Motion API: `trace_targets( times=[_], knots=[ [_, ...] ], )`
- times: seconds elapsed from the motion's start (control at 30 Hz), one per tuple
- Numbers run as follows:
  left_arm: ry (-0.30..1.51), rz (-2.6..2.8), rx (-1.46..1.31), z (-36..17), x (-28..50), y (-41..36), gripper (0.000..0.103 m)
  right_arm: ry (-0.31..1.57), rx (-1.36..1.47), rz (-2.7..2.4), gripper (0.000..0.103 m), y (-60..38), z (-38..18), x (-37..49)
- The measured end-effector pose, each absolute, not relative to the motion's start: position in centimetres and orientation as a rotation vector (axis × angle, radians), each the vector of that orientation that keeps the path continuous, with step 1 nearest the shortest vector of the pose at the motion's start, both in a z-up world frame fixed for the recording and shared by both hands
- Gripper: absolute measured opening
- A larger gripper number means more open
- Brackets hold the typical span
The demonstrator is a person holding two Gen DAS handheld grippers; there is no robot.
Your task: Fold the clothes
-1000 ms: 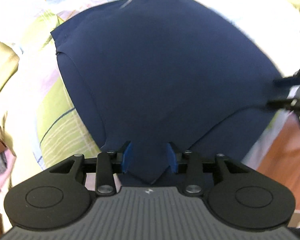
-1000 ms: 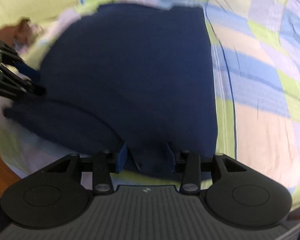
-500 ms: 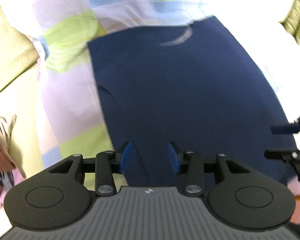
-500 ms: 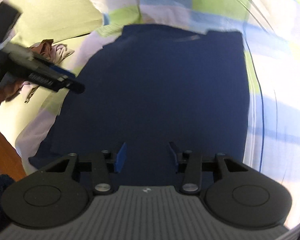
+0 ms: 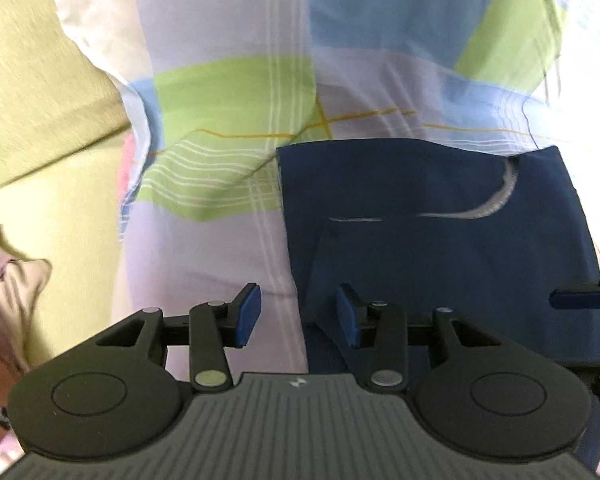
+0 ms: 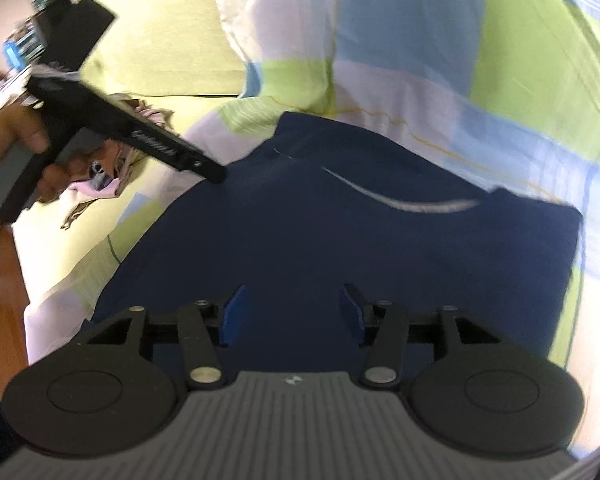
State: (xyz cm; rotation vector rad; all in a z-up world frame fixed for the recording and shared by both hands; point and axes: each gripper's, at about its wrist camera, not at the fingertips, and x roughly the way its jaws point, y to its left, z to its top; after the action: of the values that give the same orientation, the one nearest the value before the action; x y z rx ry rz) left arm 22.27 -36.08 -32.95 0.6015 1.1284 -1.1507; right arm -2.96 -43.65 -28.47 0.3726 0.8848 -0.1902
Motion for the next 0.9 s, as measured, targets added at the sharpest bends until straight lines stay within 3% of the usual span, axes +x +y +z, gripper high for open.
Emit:
trace_targets(
  times=[0.2, 0.7, 0.77, 0.8, 0.9],
  knots=[
    [1.22, -1.186, 0.534, -34.4, 24.3, -36.4, 0.057, 0.881, 0.317, -0.103, 0.051, -46.9, -29.0, -0.2],
    [1.164, -1.197, 0.517, -34.6, 23.4, -35.0, 0.062, 0.891, 0.11, 0.062, 0.044, -52.6, -31.8, 14.1],
    [1.161, -1.204, 0.519, -34.4, 23.4, -34.9, 0.062, 0.895, 0.101, 0.105, 0.009, -52.4, -32.3, 14.6],
    [1.158, -1.21, 0.52, -34.2, 23.4, -34.8, 0.062, 0.882, 0.083, 0.11, 0.001, -52.2, -32.2, 14.5],
    [1.148, -1.253, 0.525, -33.7, 23.2, -34.6, 0.062, 0.815, 0.093, 0.106, 0.001, -52.0, -30.6, 13.0]
  ],
)
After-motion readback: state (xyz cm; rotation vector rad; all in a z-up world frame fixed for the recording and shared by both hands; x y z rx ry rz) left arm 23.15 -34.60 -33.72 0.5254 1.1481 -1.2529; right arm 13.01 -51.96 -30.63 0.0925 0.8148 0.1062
